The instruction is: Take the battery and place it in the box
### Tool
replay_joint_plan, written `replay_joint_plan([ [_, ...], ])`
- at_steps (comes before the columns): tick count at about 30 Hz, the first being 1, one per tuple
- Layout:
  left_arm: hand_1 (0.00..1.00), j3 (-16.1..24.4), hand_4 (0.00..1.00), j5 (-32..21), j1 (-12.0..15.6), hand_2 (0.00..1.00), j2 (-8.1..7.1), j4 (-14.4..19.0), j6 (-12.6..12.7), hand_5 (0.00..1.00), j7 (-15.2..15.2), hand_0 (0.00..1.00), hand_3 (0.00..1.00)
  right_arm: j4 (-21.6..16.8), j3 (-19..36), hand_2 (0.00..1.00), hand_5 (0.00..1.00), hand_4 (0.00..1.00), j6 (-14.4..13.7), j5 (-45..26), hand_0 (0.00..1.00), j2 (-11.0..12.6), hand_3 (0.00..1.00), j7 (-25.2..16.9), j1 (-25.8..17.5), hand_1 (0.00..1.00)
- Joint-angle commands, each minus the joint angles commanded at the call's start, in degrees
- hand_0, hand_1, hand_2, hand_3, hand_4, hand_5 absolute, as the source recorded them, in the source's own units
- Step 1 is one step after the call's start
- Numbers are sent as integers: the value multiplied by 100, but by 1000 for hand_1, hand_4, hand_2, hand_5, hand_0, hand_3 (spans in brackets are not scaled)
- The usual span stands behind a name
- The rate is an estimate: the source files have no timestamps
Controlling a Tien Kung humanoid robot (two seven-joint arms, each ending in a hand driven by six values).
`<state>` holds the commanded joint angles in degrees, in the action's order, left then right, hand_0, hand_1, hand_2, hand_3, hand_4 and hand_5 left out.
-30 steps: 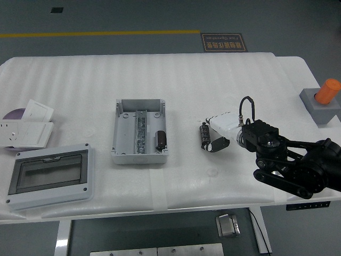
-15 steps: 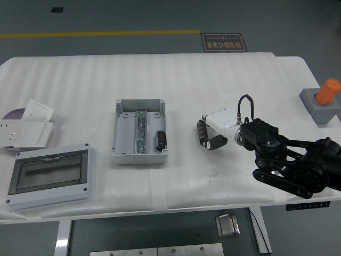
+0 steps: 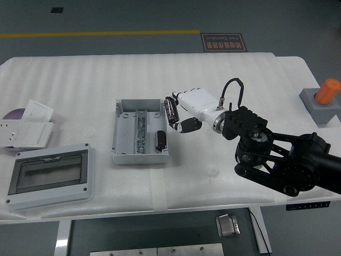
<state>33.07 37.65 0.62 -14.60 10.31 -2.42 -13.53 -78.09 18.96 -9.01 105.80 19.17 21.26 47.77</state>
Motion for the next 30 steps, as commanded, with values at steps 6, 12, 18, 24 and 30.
replay_joint_plan([
  [6,667,87,480,75,55,568,15,0,-4,527,-49,653,580,148,-32,802,407,516,-122,219,843,-392,992,55,-156,800],
  [12,667,82,482,61,36,569,21,0,-9,525,-44,654,578,303,-138,998,506,704,-176,191,998,-668,998,68,-252,998],
  [18,666,98,483,61,14,568,18,0,-16,527,-43,654,579,389,-261,998,507,738,-140,105,998,-695,998,80,-281,998],
  [24,667,122,482,82,14,568,19,0,-17,527,-58,654,574,344,232,998,513,744,-163,123,998,-459,998,60,-369,998],
  [30,667,150,479,77,41,565,30,0,-20,523,-81,654,569,369,997,998,511,737,-133,89,998,1,998,46,-641,998],
])
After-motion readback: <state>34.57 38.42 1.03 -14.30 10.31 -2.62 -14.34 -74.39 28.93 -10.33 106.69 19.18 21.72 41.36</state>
